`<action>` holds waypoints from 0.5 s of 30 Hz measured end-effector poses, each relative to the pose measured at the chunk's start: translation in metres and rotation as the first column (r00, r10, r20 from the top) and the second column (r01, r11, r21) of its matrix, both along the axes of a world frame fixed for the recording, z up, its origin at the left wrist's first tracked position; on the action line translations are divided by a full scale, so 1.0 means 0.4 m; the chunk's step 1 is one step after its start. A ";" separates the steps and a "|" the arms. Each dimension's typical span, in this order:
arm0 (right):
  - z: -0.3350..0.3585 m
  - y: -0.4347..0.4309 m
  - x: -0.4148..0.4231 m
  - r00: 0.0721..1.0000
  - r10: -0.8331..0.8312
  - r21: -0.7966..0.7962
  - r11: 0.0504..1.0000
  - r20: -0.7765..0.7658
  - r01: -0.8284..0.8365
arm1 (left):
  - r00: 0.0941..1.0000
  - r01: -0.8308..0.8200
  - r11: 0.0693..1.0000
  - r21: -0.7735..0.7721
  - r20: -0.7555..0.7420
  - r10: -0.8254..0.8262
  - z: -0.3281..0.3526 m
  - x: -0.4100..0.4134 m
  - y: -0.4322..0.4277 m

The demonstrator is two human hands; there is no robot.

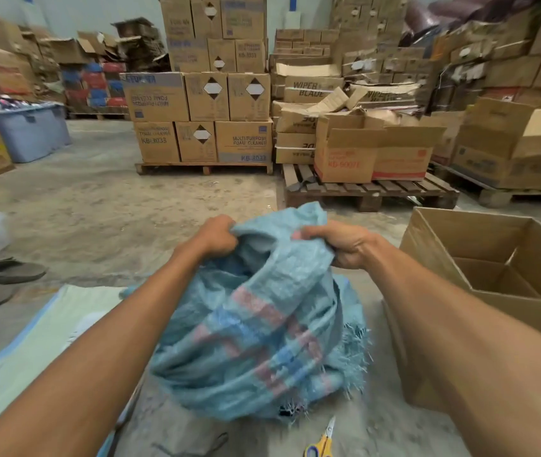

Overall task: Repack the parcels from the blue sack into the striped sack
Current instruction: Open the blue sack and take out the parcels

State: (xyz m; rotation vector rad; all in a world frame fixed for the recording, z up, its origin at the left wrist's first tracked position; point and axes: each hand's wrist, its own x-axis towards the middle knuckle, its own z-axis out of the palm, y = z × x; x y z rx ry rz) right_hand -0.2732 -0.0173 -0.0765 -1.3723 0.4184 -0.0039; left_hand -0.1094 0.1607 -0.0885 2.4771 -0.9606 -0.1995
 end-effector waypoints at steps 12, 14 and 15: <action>-0.147 -0.037 -0.050 0.929 -0.024 -0.053 0.999 -0.369 0.005 | 0.848 -0.155 0.973 0.168 -0.483 0.219 0.043 -0.004 0.036; -0.144 -0.020 -0.059 0.985 0.087 0.289 0.957 -0.151 -0.040 | 0.844 -0.236 0.970 0.060 -0.481 0.235 0.040 0.010 0.039; -0.145 -0.015 -0.054 0.987 0.127 0.311 0.946 -0.101 -0.090 | 0.850 -0.242 0.970 0.004 -0.481 0.214 0.035 0.018 0.035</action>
